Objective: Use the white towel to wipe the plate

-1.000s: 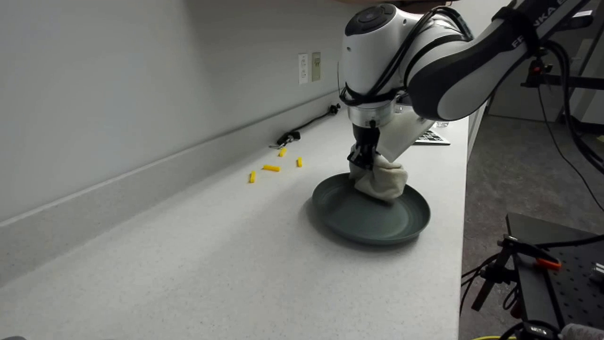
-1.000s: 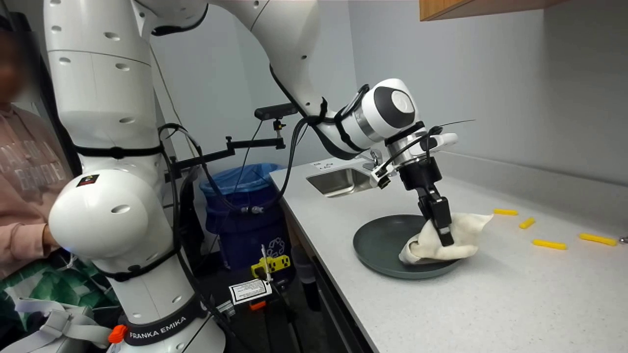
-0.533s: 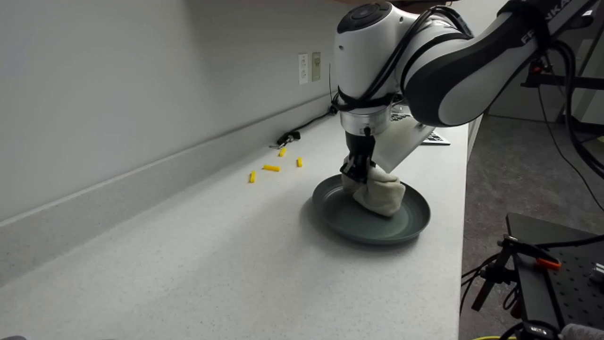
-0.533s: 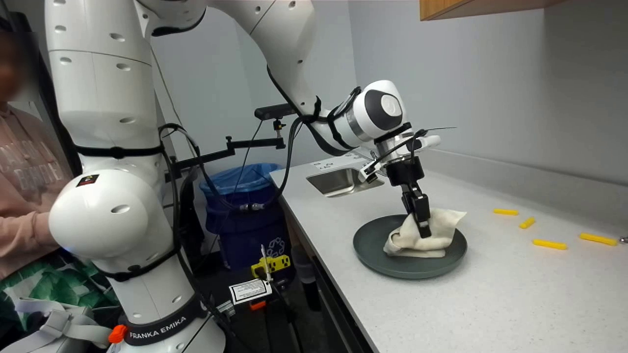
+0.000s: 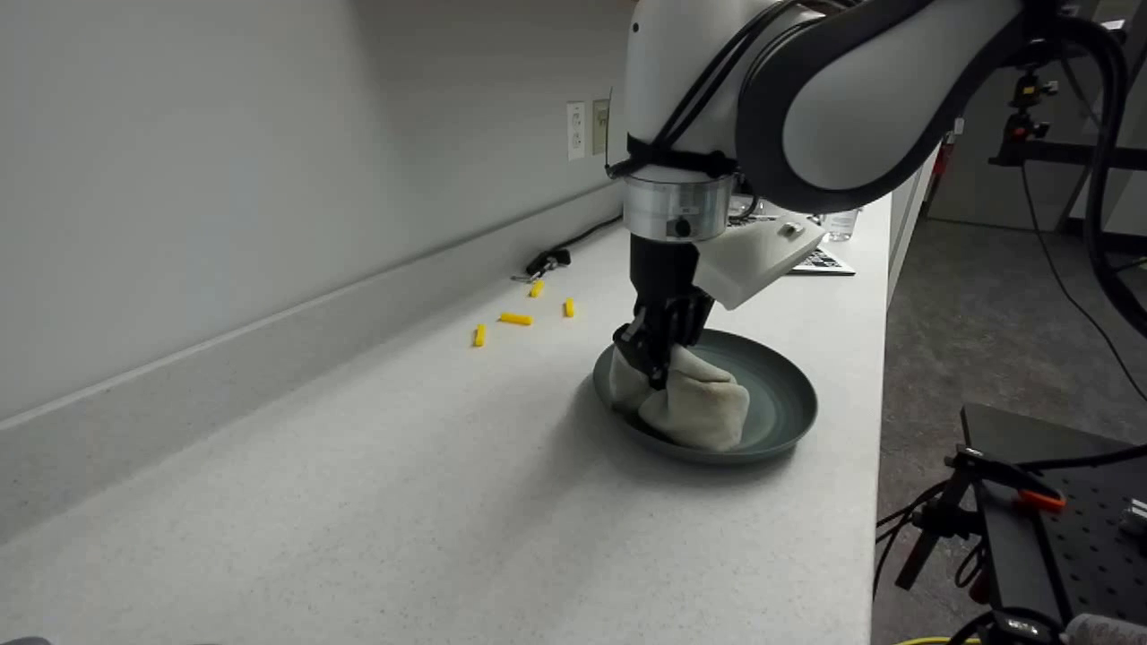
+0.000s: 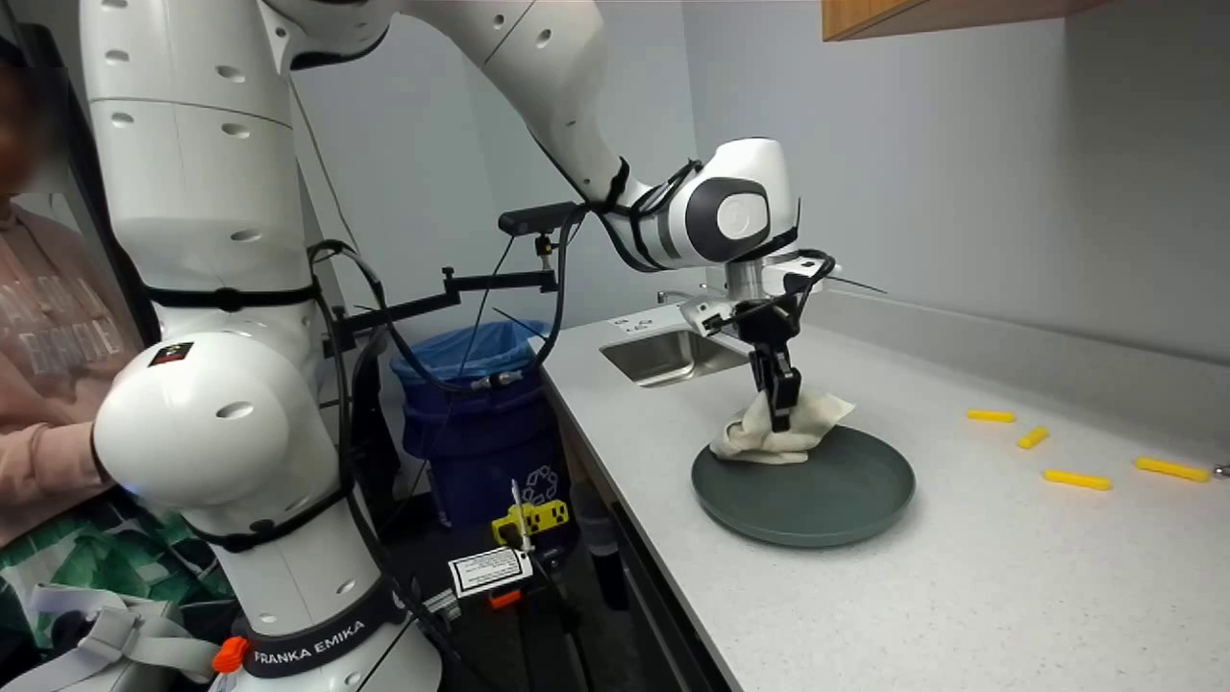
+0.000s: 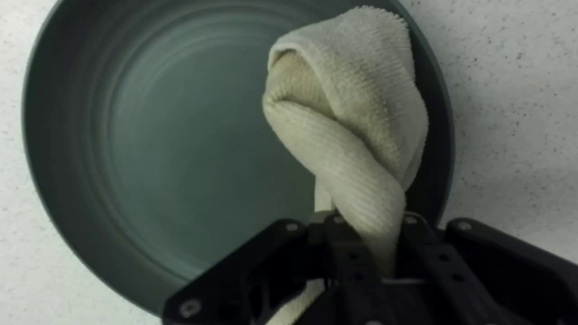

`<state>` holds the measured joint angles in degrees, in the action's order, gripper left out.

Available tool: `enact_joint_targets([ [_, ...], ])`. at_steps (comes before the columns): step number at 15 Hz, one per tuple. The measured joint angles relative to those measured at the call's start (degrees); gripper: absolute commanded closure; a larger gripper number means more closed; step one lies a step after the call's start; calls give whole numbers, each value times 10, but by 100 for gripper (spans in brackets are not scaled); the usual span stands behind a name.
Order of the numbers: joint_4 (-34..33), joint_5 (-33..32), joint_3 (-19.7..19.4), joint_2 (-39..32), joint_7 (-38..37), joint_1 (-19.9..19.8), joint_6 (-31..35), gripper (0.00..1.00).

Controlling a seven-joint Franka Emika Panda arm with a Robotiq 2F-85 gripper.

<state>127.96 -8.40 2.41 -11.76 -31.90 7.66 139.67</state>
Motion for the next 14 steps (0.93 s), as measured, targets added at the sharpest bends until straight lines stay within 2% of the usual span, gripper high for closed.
enact_joint_targets([
  [2, 0, 20, -3, 4, 18, -3, 0, 97],
  [4, 0, 8, -14, 7, 15, -3, 0, 97],
  [10, 9, -155, -72, 6, -89, -3, -3, 97],
  [14, 15, -264, -94, 6, -177, -3, -20, 97],
])
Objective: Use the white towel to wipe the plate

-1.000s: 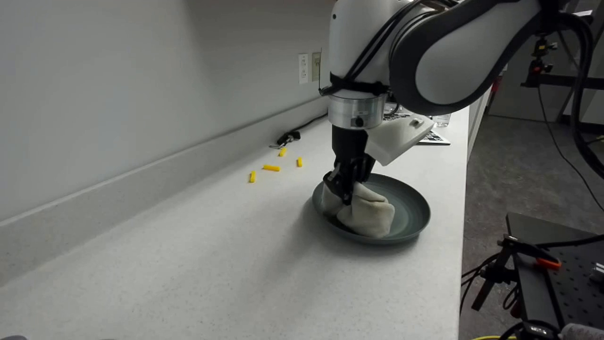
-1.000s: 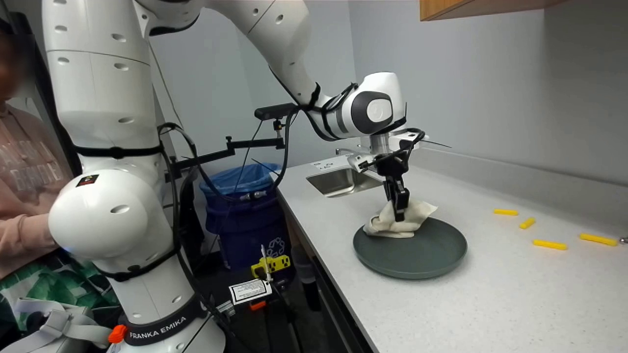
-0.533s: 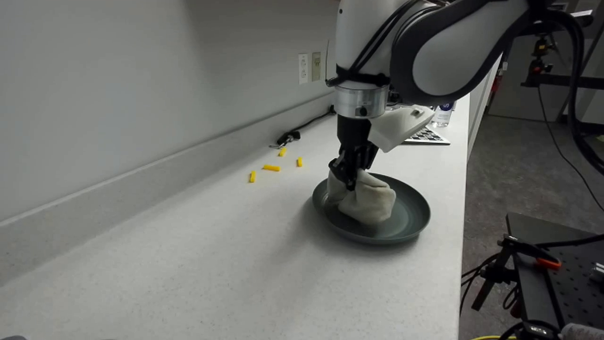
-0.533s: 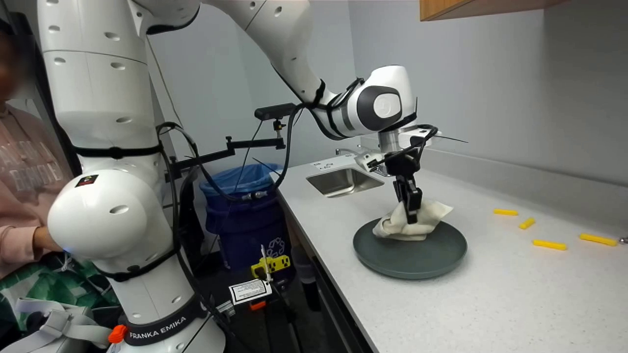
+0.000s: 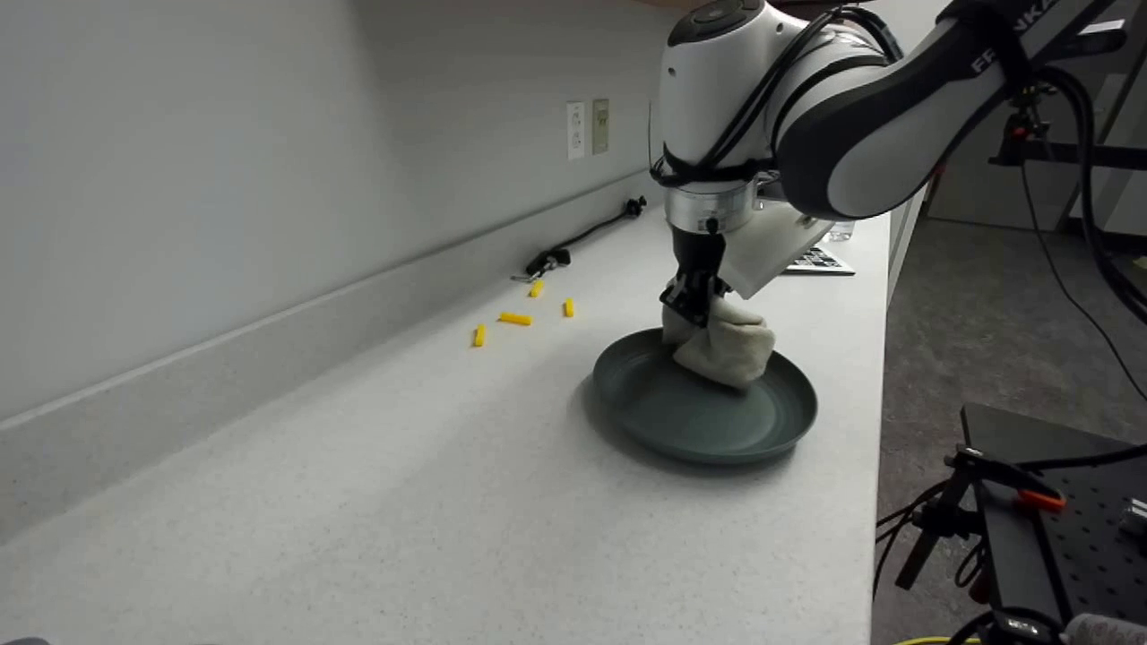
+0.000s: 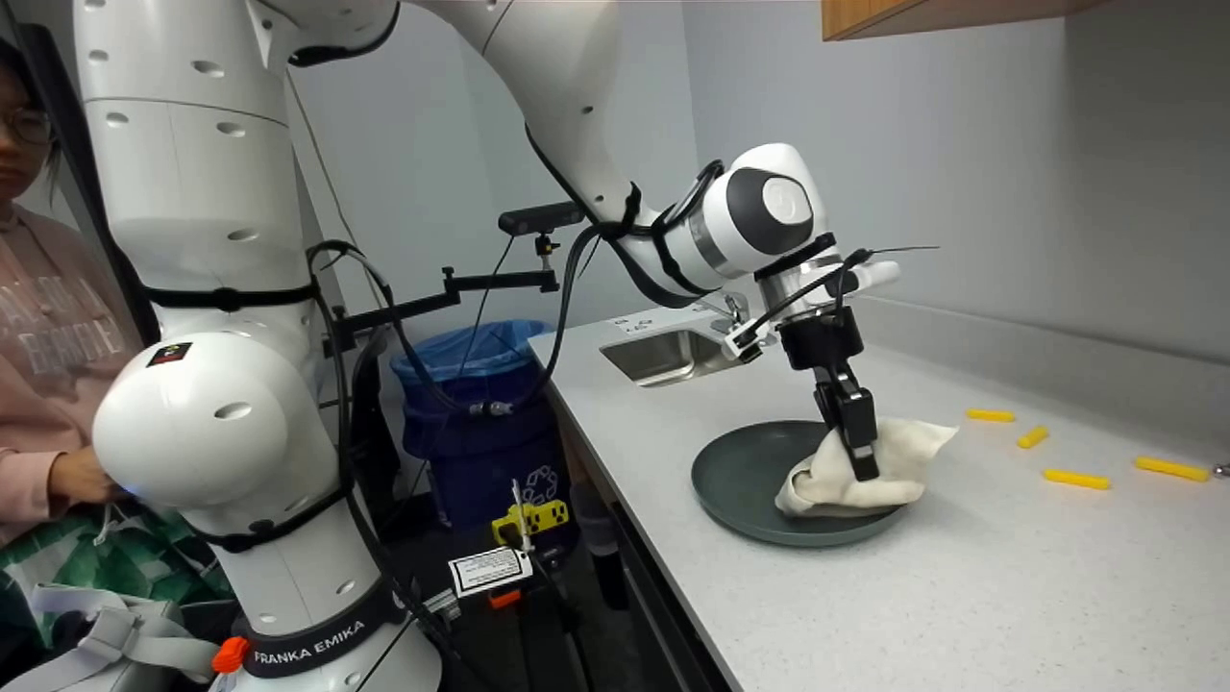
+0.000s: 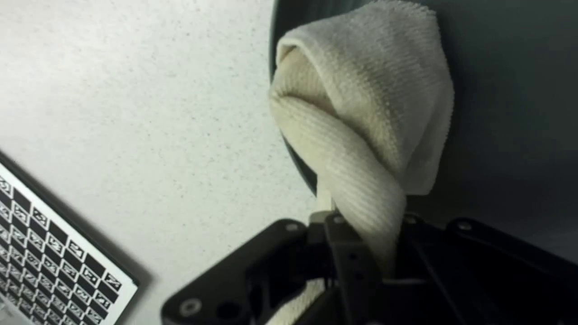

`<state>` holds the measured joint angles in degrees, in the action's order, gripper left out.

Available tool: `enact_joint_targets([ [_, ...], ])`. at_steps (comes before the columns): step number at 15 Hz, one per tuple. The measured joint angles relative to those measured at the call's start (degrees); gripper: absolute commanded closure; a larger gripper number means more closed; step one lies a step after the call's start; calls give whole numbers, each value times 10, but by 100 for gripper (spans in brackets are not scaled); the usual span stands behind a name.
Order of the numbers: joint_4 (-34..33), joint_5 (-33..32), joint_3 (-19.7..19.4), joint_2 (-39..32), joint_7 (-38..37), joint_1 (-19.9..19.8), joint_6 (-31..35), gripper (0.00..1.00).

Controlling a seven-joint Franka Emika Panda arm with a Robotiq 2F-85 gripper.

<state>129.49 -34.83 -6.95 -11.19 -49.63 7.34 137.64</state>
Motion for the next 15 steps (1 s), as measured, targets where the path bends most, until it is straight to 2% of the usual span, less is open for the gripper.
enact_joint_targets([
  [3, 0, -40, 0, 0, -40, 0, -24, 97],
  [6, 3, -35, 8, 0, -42, 0, -36, 97],
  [9, 16, 31, 32, -2, -4, -1, -36, 97],
  [15, 16, 201, 83, -8, 134, -1, -36, 97],
])
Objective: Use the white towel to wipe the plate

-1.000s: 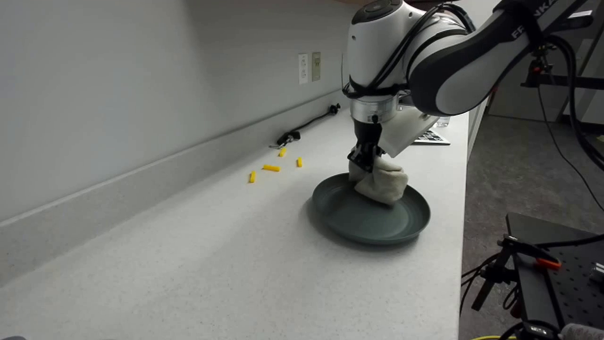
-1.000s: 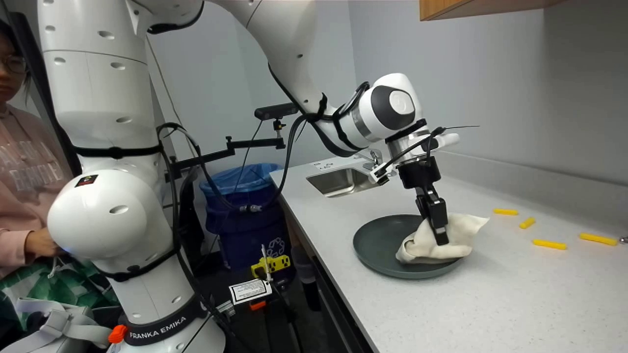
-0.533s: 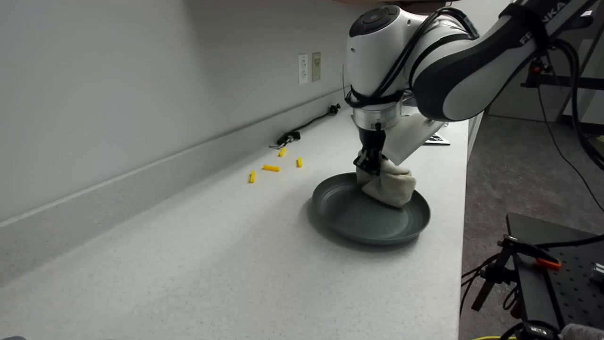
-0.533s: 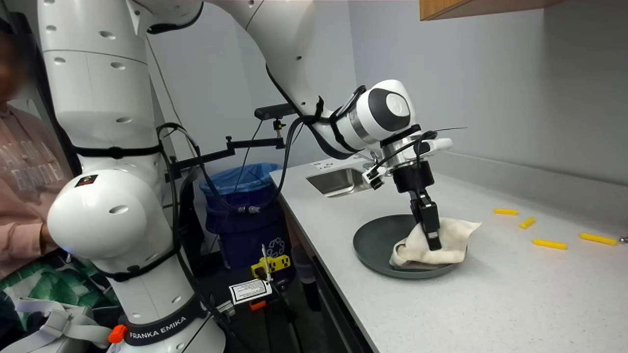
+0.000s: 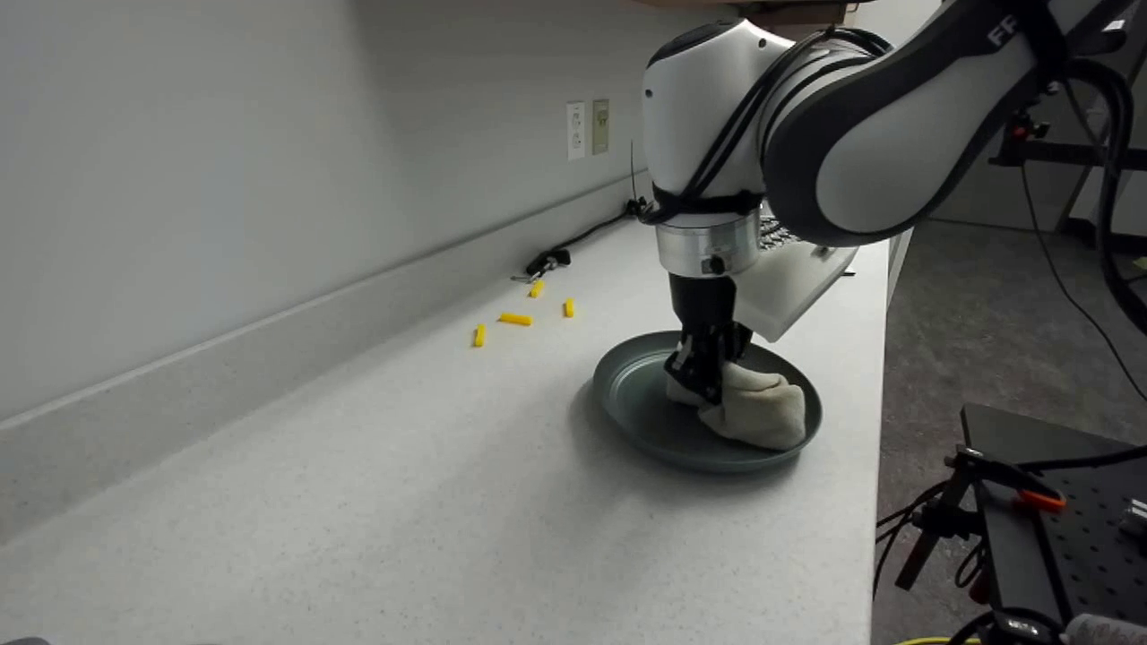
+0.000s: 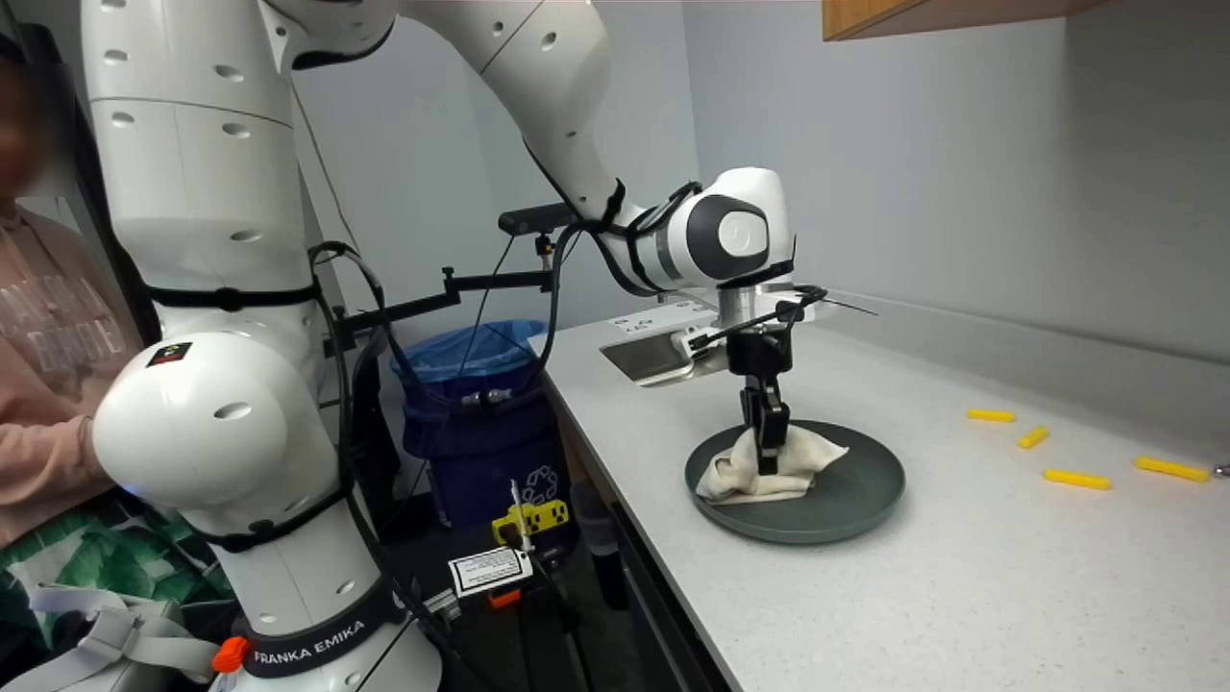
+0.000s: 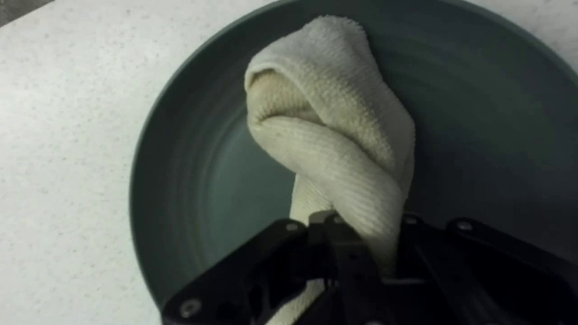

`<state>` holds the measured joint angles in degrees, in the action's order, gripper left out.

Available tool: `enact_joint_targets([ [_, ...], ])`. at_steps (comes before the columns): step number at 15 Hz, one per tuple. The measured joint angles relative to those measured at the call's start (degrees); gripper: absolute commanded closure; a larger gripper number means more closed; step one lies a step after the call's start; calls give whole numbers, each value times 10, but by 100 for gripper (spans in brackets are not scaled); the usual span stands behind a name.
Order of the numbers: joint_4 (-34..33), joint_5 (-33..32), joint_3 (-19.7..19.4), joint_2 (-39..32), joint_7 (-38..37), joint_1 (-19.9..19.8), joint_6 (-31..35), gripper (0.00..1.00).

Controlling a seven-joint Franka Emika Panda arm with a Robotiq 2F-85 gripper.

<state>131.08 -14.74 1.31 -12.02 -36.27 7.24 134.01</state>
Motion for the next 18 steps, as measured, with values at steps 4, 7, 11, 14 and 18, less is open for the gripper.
enact_joint_targets([
  [4, -23, 85, 22, 0, 71, 0, 1, 97],
  [7, -46, 124, 30, 0, 108, 1, 3, 97],
  [11, -67, 143, 35, 4, 135, 1, 21, 97],
  [14, -72, 145, 46, 15, 149, 4, 52, 97],
  [18, -72, 164, 71, 31, 175, 15, 82, 97],
])
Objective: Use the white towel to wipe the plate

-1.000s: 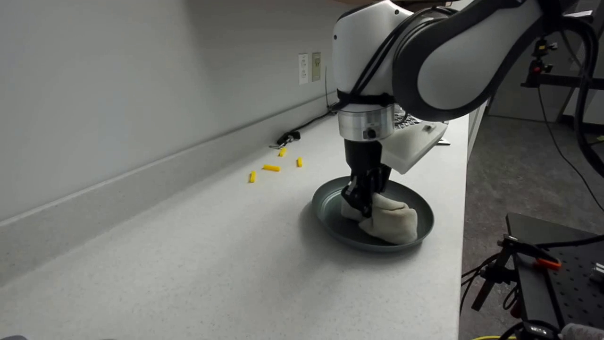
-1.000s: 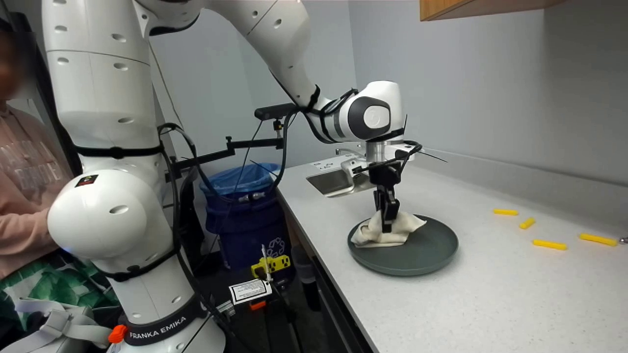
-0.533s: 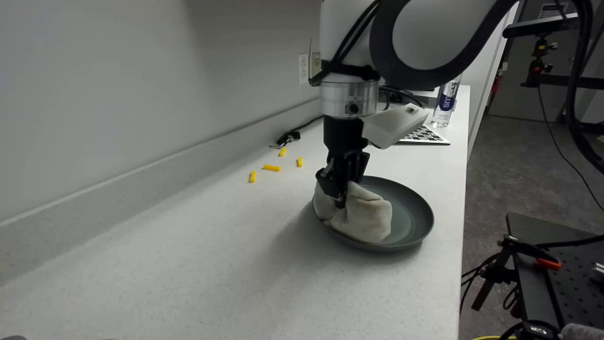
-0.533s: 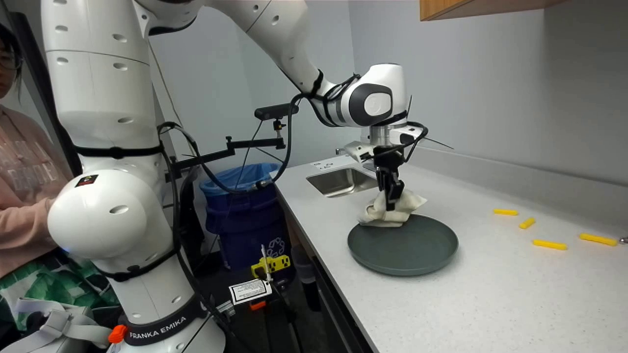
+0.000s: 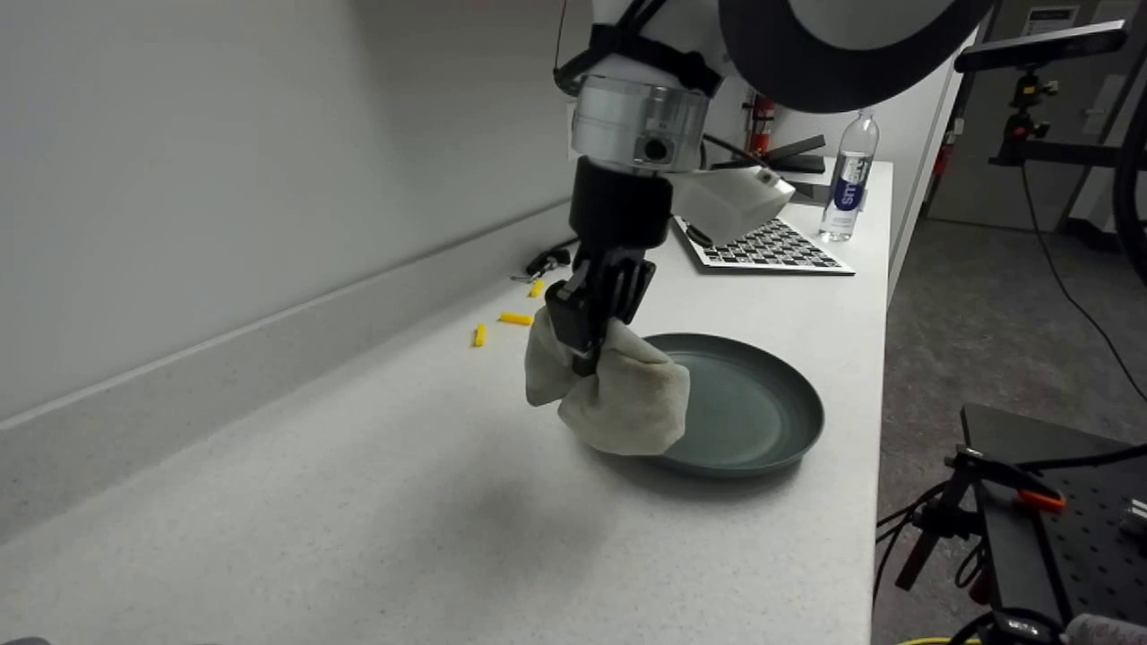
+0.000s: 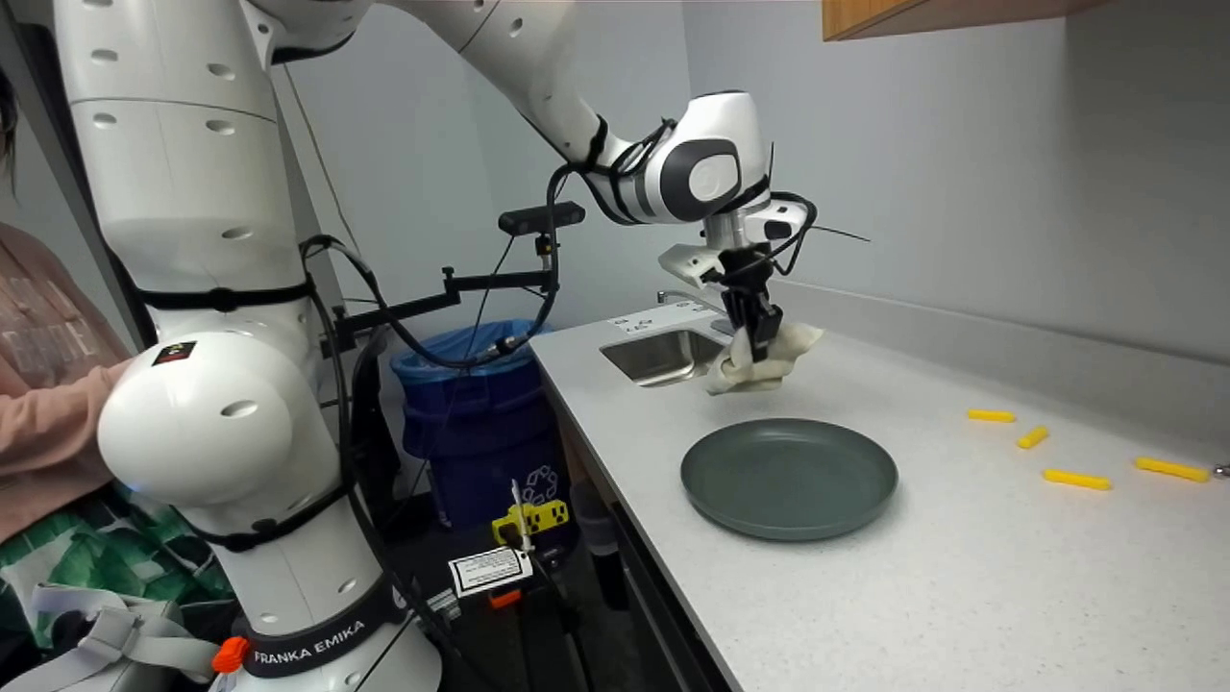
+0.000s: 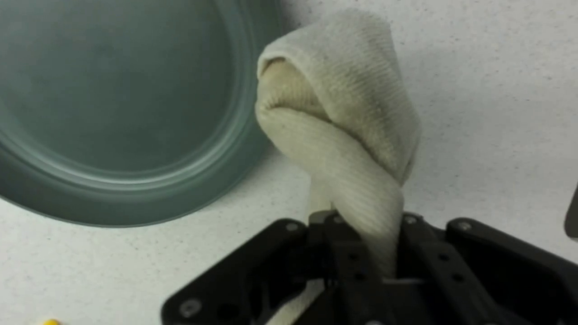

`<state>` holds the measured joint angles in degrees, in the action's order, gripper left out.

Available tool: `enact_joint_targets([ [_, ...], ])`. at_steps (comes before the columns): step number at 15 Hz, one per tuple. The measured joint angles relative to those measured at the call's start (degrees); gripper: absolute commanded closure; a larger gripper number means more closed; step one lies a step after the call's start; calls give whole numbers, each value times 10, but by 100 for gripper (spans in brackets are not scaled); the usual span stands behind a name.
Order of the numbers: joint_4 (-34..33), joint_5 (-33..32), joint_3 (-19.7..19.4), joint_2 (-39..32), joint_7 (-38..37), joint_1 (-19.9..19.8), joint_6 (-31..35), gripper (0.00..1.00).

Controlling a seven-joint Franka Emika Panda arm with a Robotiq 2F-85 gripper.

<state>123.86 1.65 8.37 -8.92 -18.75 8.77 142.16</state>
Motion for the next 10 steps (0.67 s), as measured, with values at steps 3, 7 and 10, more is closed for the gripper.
enact_joint_targets([
  [3, 1, 15, 16, 1, 23, 8, 5, 97],
  [7, 5, 19, 26, 1, 46, 14, 5, 56],
  [10, 8, 21, 30, 1, 62, 14, 5, 33],
])
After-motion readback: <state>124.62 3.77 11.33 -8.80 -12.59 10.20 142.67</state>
